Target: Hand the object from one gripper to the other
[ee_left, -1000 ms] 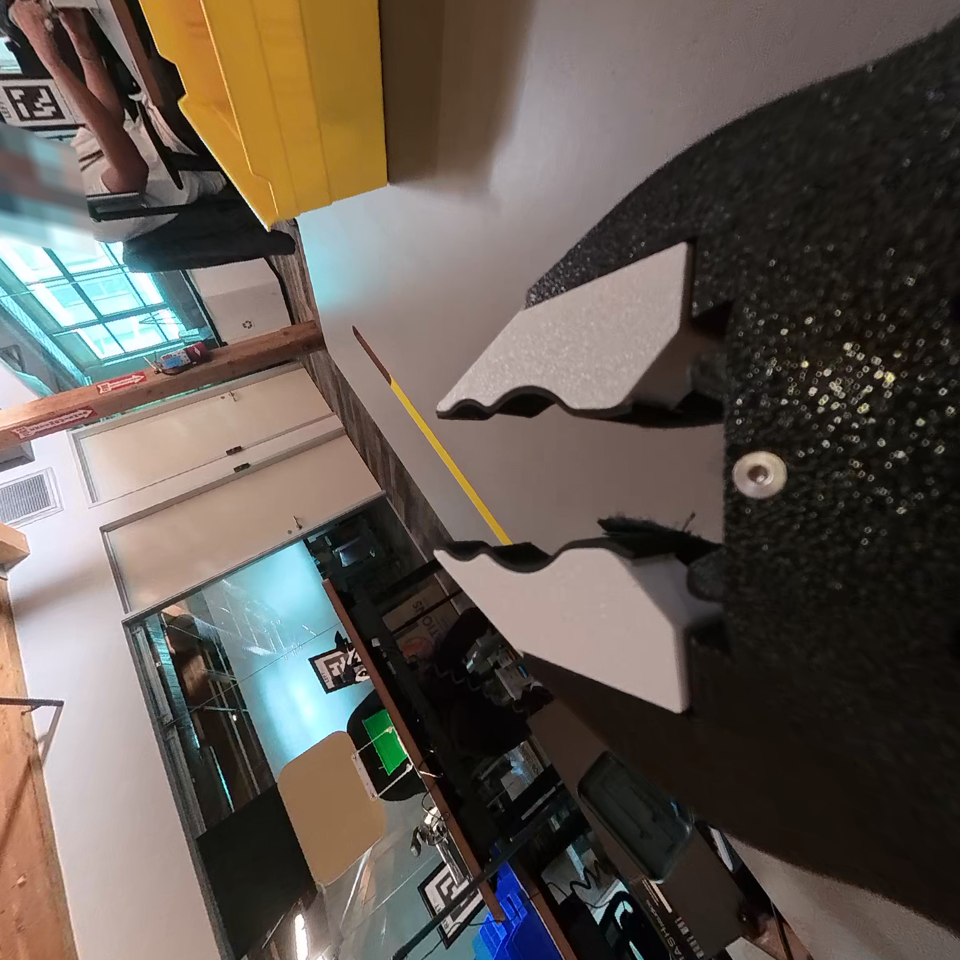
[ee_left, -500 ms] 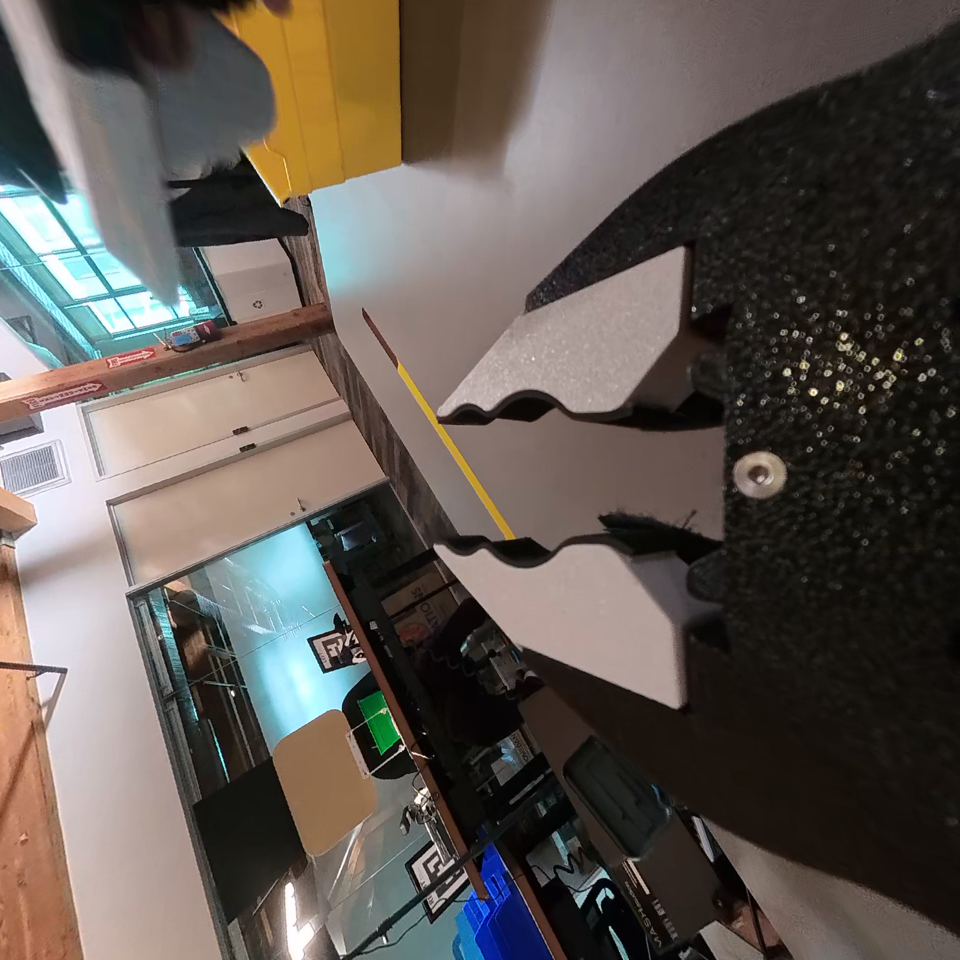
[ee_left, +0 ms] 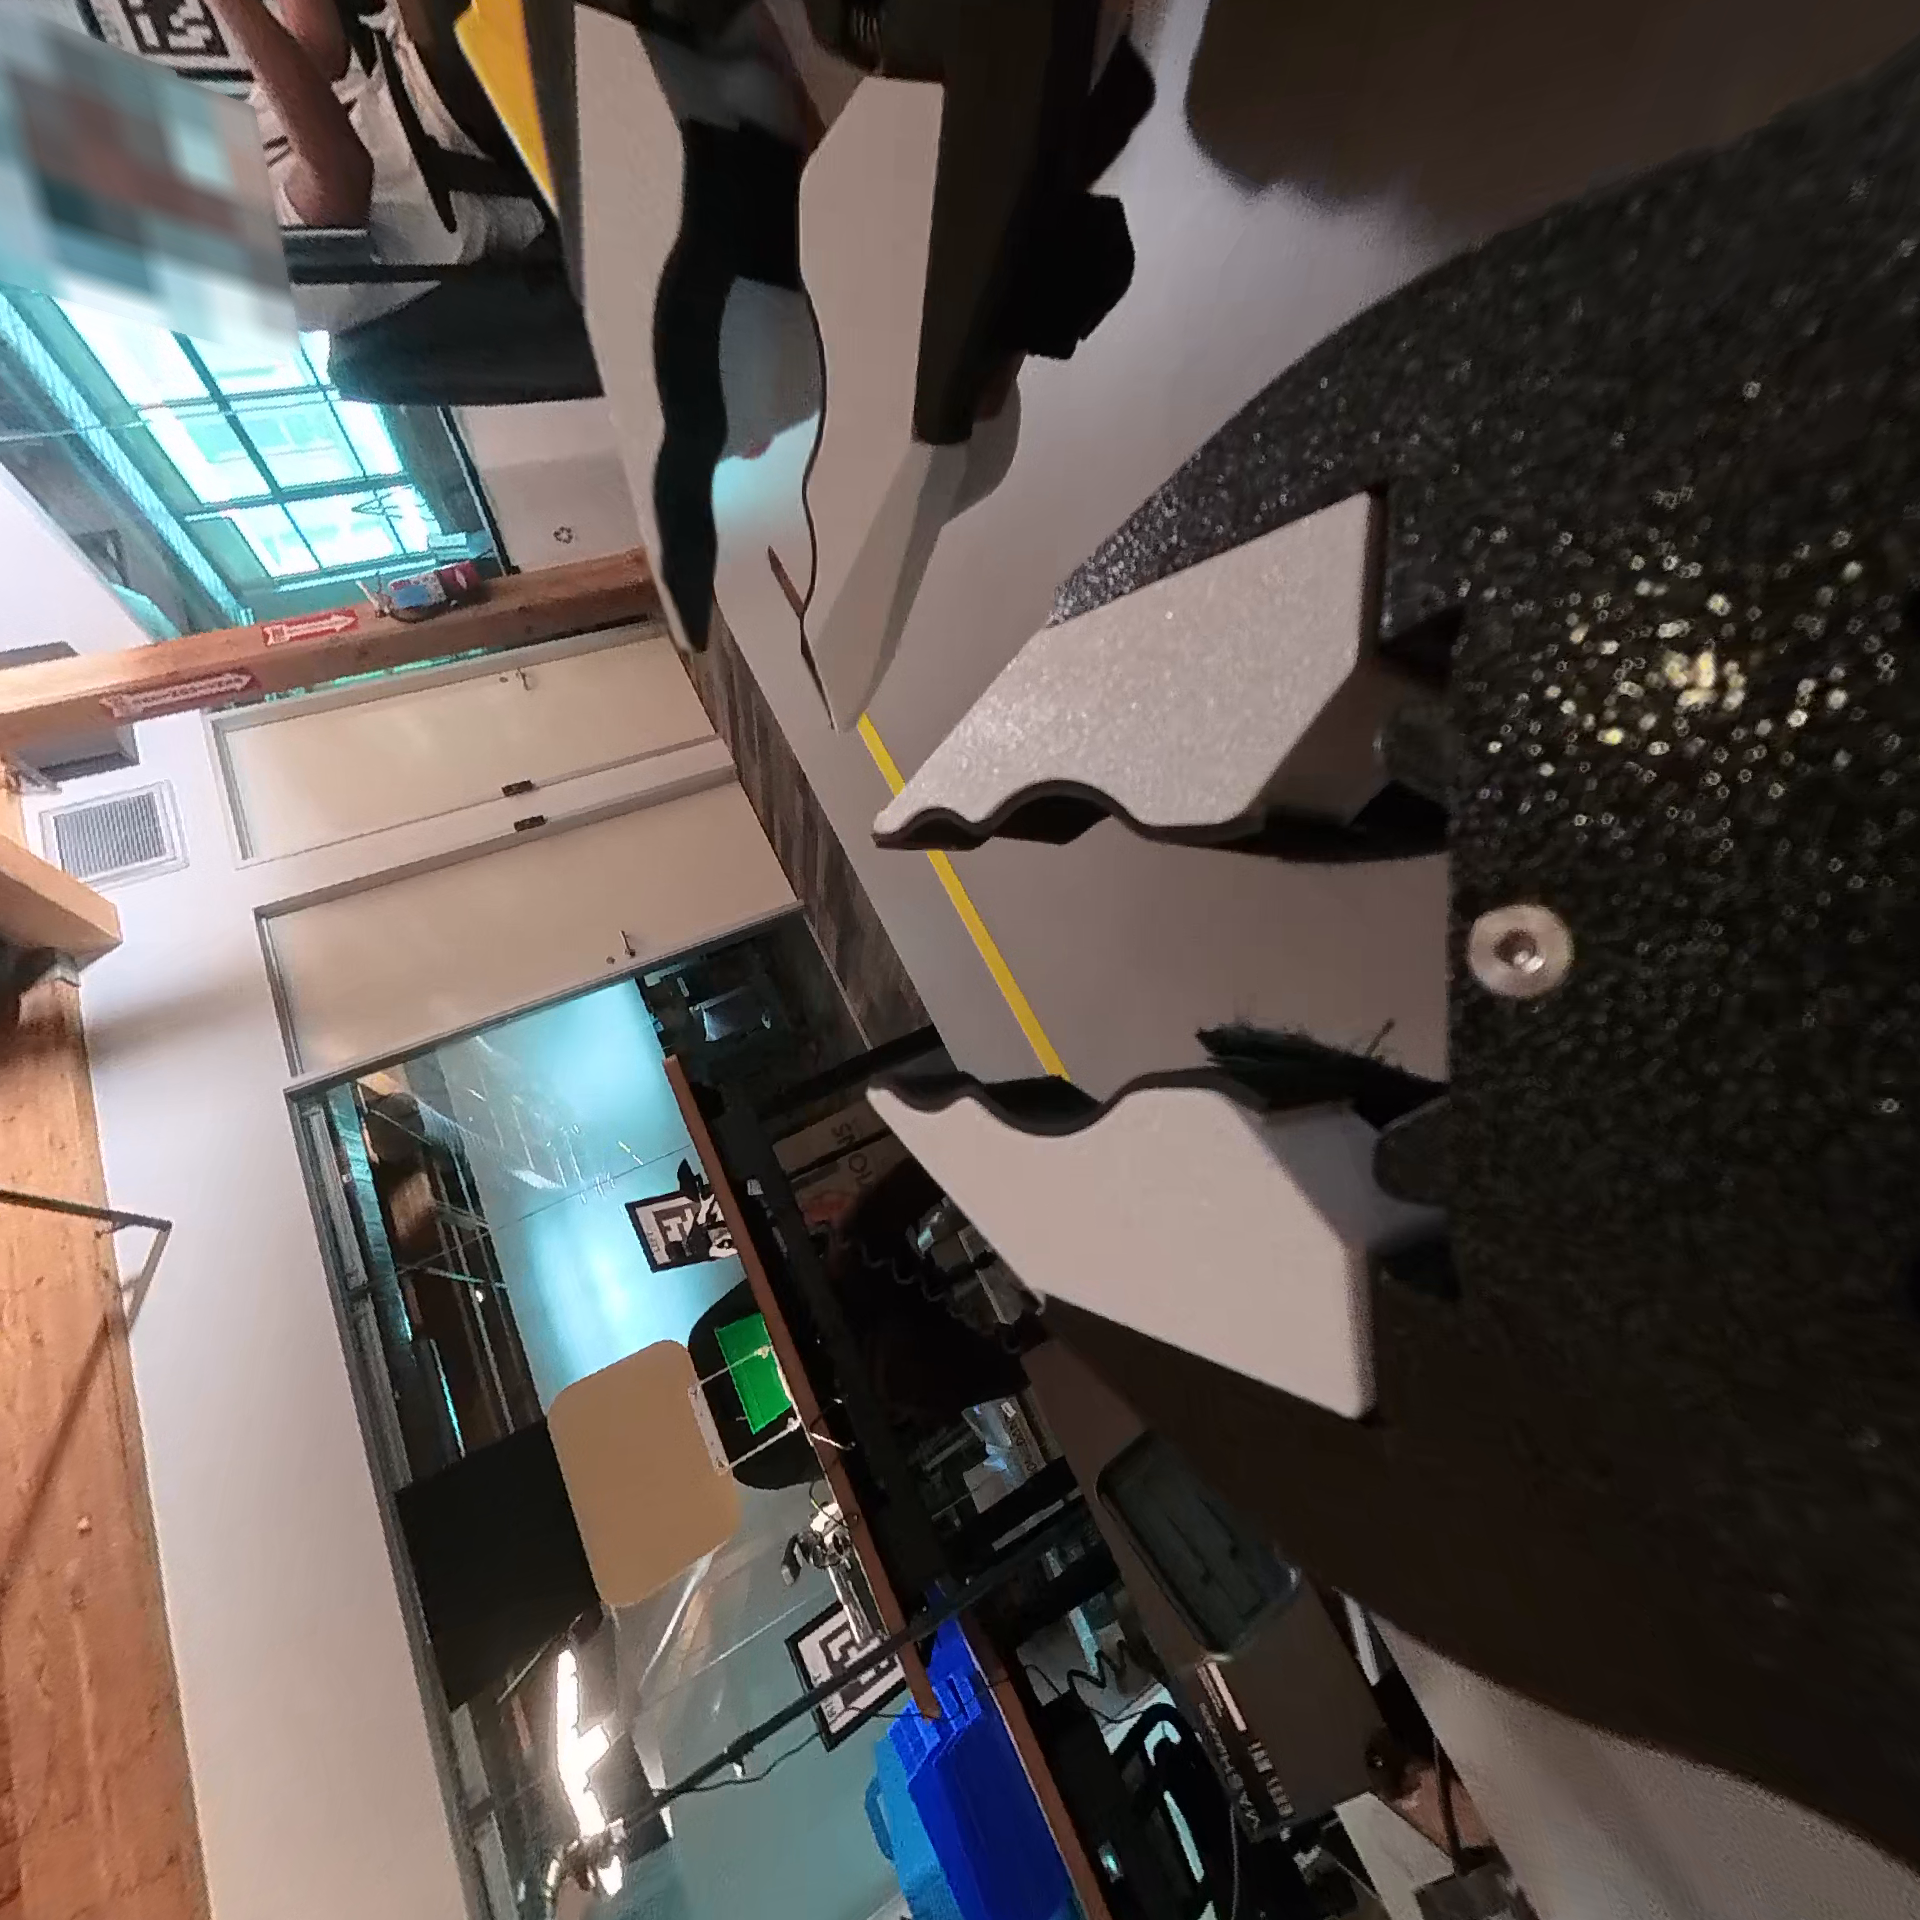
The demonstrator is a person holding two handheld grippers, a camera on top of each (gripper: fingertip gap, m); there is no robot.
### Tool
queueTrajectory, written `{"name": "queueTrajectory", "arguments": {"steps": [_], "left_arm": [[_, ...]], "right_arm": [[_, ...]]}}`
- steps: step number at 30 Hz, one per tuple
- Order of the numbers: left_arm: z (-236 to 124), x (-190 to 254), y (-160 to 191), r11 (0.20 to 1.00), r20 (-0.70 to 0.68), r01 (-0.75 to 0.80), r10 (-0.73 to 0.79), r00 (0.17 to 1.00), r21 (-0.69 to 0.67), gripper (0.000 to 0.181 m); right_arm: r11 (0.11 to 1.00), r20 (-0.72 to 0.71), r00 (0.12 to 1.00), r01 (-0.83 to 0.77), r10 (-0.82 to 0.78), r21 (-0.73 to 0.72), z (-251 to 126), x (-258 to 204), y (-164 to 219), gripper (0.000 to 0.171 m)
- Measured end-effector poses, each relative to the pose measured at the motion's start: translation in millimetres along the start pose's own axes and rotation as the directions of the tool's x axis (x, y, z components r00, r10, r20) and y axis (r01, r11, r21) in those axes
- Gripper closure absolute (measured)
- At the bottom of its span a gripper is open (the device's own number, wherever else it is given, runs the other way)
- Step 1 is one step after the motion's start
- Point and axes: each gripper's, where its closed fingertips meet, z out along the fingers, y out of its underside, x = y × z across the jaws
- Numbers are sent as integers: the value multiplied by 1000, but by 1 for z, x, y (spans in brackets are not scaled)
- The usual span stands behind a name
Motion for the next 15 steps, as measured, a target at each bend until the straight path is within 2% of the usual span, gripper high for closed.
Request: {"name": "queueTrajectory", "arguments": {"steps": [9, 15], "left_arm": [[1, -3, 1, 1000, 20, -26, 26, 999, -7, 140], [-1, -14, 5, 998, 47, 70, -70, 996, -5, 141]], "right_arm": [[999, 51, 998, -34, 35, -12, 4, -7, 3, 147], [999, 62, 997, -51, 52, -14, 4, -8, 5, 152]]}}
